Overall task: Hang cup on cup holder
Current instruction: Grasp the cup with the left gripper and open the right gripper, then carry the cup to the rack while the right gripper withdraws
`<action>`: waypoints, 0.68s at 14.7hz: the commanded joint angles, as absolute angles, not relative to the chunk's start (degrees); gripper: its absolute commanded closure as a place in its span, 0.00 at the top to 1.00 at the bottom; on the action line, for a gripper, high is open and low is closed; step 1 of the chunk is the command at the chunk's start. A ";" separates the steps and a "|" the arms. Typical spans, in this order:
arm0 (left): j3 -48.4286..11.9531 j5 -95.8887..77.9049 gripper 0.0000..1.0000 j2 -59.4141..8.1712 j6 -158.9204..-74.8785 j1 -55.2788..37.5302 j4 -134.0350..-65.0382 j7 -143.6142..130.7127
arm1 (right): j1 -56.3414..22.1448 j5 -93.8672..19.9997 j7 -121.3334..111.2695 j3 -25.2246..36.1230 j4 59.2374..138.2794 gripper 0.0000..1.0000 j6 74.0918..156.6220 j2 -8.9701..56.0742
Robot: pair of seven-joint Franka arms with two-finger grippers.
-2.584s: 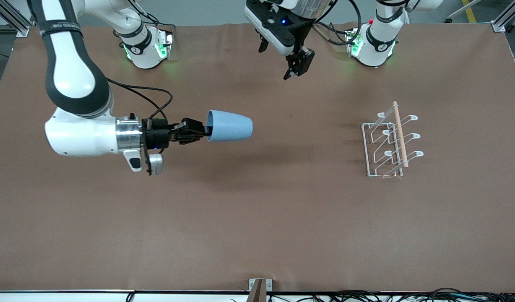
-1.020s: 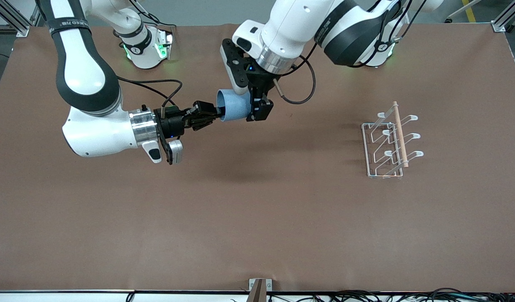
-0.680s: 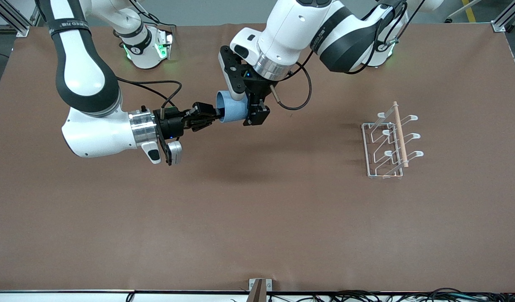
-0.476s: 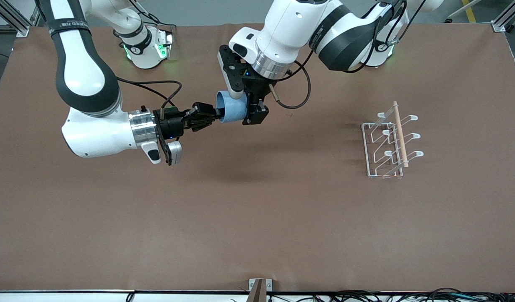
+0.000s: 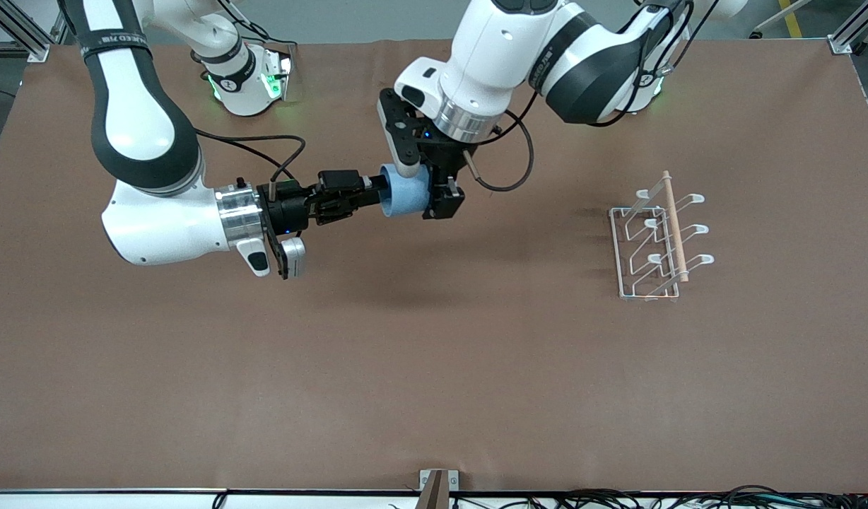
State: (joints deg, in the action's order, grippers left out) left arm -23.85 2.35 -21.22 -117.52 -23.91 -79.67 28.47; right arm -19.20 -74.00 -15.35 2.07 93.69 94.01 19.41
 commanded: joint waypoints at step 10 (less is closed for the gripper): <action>-23.20 32.40 0.47 -17.40 -86.07 -16.44 -78.92 49.98 | -18.11 -27.11 -14.94 14.14 95.10 1.00 100.19 13.36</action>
State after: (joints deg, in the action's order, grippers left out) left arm -23.04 26.48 -18.64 -90.56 -16.67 -78.59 45.14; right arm -18.19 -34.12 -15.34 12.22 93.58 99.53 16.13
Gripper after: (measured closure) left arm 0.251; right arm 0.000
